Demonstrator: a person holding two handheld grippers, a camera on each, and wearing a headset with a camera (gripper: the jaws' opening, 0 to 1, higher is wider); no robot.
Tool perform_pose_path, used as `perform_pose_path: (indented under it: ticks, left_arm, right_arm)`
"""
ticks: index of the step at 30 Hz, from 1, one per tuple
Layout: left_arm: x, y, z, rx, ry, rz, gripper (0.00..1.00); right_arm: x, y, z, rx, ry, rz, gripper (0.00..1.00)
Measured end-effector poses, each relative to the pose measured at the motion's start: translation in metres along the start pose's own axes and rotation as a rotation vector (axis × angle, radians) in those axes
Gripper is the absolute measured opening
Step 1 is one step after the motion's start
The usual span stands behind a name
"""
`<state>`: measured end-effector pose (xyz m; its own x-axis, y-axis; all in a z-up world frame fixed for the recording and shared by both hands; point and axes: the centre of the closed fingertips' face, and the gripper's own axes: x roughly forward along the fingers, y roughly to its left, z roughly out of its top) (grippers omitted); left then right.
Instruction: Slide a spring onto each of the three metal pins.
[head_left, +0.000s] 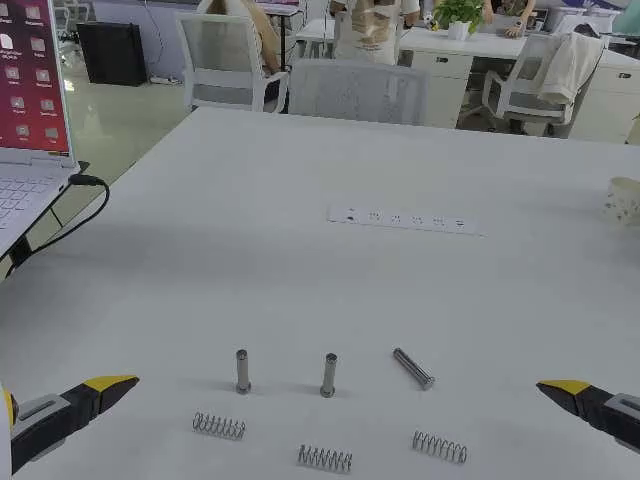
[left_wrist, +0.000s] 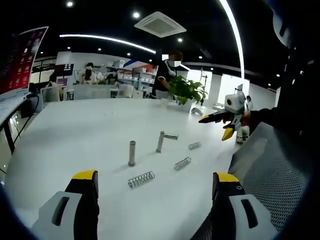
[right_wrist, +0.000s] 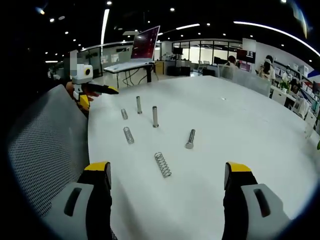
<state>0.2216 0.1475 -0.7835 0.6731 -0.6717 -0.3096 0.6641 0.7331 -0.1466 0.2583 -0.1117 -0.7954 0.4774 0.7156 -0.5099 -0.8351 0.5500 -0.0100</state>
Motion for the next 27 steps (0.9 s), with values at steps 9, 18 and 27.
perform_pose_path:
  ticks: [9, 18, 27]
  left_arm:
    - [-0.0025, -0.0006, 0.0001, 0.002, -0.003, 0.001, 0.91]
    - [-0.0019, -0.0026, 0.0022, 0.005, -0.008, 0.001, 0.91]
    - [-0.0045, -0.0019, 0.0038, 0.003, -0.017, 0.015, 0.91]
  right_arm:
    - [-0.0018, 0.0004, -0.0005, 0.002, 0.000, -0.006, 0.94]
    - [-0.0034, -0.0012, -0.0007, -0.001, 0.002, -0.008, 0.94]
    - [-0.0017, -0.0026, 0.0024, -0.009, 0.001, -0.003, 0.94]
